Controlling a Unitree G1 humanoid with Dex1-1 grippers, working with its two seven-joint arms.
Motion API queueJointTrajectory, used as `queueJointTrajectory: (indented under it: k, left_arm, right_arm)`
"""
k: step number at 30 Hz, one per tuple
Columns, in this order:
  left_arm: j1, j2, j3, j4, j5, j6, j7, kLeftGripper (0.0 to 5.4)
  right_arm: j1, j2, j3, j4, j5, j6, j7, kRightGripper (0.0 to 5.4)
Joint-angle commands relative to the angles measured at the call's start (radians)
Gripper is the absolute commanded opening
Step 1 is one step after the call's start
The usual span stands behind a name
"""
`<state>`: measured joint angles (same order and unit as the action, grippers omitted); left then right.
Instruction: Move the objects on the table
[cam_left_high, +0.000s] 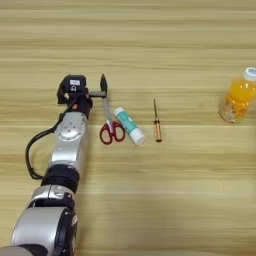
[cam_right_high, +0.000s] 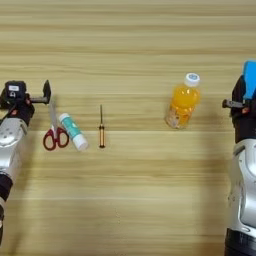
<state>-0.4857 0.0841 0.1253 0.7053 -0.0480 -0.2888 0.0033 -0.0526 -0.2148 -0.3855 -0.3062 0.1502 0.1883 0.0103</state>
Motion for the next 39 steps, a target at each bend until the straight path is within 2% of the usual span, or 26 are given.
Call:
queueJointTrajectory:
  k: [1,9,18,36,38,39]
  left_arm:
    - [0.004,-0.004,-0.001,-0.01,0.001,0.008,0.007,5.4]
    - [0.007,-0.004,-0.001,-0.016,0.0,0.01,0.009,5.4]
    - [0.008,-0.003,0.0,-0.021,-0.001,0.012,0.007,5.4]
    - [0.004,0.003,0.014,-0.018,-0.007,0.015,0.004,5.4]
    - [0.004,0.003,0.015,-0.017,-0.007,0.016,0.003,5.4]
    - [0.004,0.003,0.015,-0.017,-0.007,0.016,0.003,5.4]
  right_arm:
    - [-0.008,-0.015,0.035,0.06,-0.01,0.051,0.015,1.41]
    - [0.001,-0.045,0.129,0.185,-0.07,0.105,0.051,1.41]
    - [-0.004,-0.063,0.151,0.294,-0.107,0.153,0.05,1.41]
    - [-0.025,-0.061,0.166,0.397,-0.099,0.183,0.081,1.41]
    - [-0.025,-0.057,0.165,0.391,-0.1,0.174,0.077,1.78]
    - [-0.026,-0.055,0.163,0.388,-0.104,0.166,0.07,1.8]
